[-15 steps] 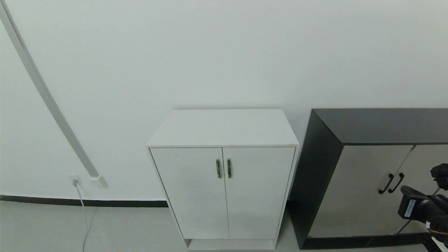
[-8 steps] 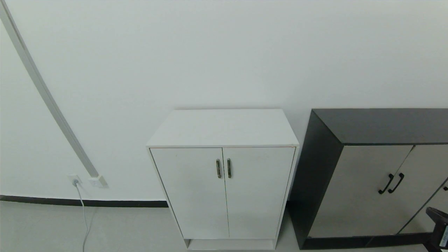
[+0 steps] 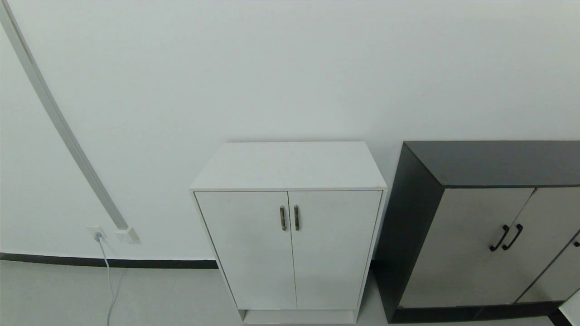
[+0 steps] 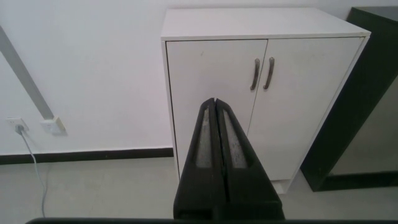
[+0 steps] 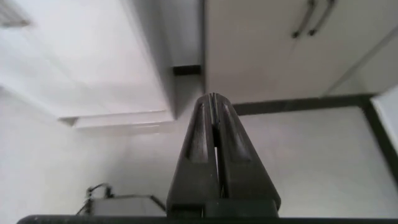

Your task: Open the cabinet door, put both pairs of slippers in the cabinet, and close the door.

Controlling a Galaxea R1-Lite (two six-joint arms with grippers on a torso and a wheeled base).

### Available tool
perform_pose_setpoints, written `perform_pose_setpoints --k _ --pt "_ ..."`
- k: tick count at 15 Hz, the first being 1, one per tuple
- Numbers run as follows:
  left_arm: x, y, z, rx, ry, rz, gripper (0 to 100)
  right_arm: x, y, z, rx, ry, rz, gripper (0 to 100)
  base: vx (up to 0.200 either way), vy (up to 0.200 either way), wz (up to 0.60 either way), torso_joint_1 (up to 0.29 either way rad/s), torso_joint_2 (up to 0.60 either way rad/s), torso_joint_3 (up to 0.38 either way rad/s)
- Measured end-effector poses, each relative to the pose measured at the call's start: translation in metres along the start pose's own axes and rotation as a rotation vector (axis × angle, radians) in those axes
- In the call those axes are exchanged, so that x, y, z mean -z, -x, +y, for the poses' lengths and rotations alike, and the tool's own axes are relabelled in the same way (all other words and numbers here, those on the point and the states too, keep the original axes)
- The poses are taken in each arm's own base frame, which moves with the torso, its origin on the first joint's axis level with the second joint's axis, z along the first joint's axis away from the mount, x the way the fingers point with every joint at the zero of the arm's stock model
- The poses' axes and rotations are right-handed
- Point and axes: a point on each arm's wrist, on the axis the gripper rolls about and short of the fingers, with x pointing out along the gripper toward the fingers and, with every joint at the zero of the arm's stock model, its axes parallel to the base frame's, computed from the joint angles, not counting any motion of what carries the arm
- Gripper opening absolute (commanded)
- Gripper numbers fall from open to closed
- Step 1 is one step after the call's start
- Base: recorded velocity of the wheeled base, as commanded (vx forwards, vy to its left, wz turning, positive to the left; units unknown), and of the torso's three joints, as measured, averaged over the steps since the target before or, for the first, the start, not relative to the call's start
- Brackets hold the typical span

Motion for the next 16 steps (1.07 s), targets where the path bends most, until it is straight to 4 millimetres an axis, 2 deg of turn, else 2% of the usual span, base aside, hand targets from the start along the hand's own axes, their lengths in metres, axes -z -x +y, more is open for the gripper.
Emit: perform_pose_setpoints --k 3,5,10,13,16 --pt "0.0 0.0 0.0 0.0 0.0 -0.001 0 0.021 0.018 -0.001 -0.032 0.032 -0.011 0 0.0 0.0 0.0 0.0 0.0 0.0" --pt "0.0 0.0 0.0 0.0 0.0 0.0 0 0.029 0.027 -0.001 -0.052 0.056 -0.082 0 0.0 0.0 0.0 0.0 0.0 0.0" --pt "0.0 0.0 0.0 0.0 0.001 0.0 0 0.035 0.038 -0.003 -0.116 0.084 -0.224 0 0.0 0.0 0.0 0.0 0.0 0.0" --pt "0.0 0.0 0.0 0.0 0.001 0.0 0 0.035 0.04 -0.001 0.018 0.064 -0.248 0 0.0 0.0 0.0 0.0 0.0 0.0" --pt "0.0 0.0 0.0 0.0 0.001 0.0 0 0.036 0.04 0.0 0.014 0.034 -0.256 0 0.0 0.0 0.0 0.0 0.0 0.0"
